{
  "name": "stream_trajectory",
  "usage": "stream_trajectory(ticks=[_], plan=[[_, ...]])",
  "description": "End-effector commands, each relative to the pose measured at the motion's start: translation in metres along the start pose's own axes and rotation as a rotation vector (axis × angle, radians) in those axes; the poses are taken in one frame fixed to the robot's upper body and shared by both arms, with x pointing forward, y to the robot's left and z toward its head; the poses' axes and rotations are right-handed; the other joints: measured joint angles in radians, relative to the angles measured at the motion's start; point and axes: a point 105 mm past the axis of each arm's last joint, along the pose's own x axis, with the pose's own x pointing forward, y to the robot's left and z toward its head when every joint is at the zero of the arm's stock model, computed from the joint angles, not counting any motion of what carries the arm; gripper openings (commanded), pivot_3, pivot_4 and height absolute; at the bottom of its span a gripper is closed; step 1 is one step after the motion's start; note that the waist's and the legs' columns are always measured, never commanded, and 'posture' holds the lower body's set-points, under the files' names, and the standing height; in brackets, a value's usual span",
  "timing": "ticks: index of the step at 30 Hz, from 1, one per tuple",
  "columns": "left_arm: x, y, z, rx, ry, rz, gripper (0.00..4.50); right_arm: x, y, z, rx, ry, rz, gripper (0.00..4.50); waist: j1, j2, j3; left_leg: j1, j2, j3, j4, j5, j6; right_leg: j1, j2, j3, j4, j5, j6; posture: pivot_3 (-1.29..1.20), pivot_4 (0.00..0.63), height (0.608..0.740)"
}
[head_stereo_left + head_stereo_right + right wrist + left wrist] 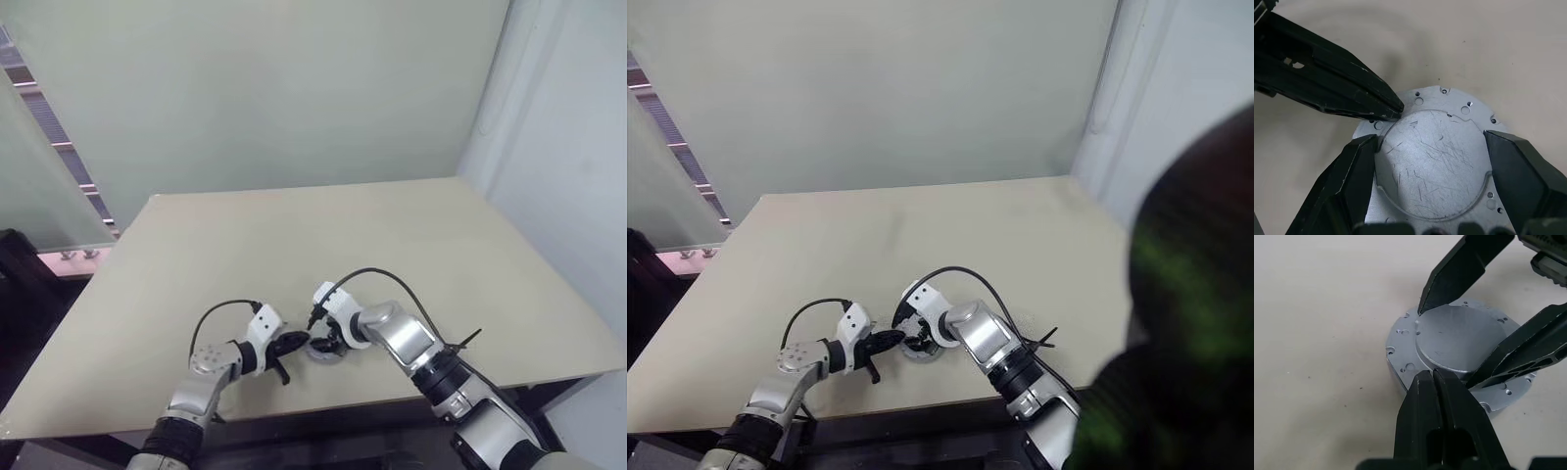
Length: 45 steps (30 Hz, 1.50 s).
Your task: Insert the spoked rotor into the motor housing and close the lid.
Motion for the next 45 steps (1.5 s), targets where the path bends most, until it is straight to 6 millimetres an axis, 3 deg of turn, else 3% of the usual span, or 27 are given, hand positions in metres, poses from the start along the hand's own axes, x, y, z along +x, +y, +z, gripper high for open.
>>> stream_trajectory(ticks=[1,15,29,45], plan=[[0.003,0.004,0.007,0.026,-0.012,0.002,0.0,0.005,-0.001,-0.024,0.086,0.099,-0.008,3.27,0.0,0.0,0.0,0.0,0.0,0.0,0.0,0.0,0.0,0.0,0.0,0.0,0.0,0.0,0.0,0.0,0.0,0.74],[-0.007,0.022,0.02,-0.019,-0.087,0.074,0.0,0.009,0.001,-0.025,0.163,0.091,-0.027,3.27,-0.001,0.0,0.0,0.0,0.001,0.0,0.001,0.0,0.0,0.0,0.0,0.0,0.0,0.0,0.0,0.0,0.0,0.74],[-0.007,0.023,0.023,-0.03,-0.106,0.078,0.0,0.011,0.001,-0.038,0.063,0.141,-0.09,3.27,-0.001,0.0,-0.001,0.001,0.001,0.001,0.001,0.0,0.0,0.0,0.0,0.0,0.0,0.0,0.0,0.0,0.0,0.74],[0.012,0.004,-0.008,0.011,0.071,-0.005,0.0,0.006,0.006,-0.034,0.057,0.118,-0.034,3.27,0.0,0.004,-0.007,0.001,-0.001,0.0,0.001,0.0,0.0,0.001,0.0,0.0,-0.002,-0.001,0.0,0.0,0.0,0.74]])
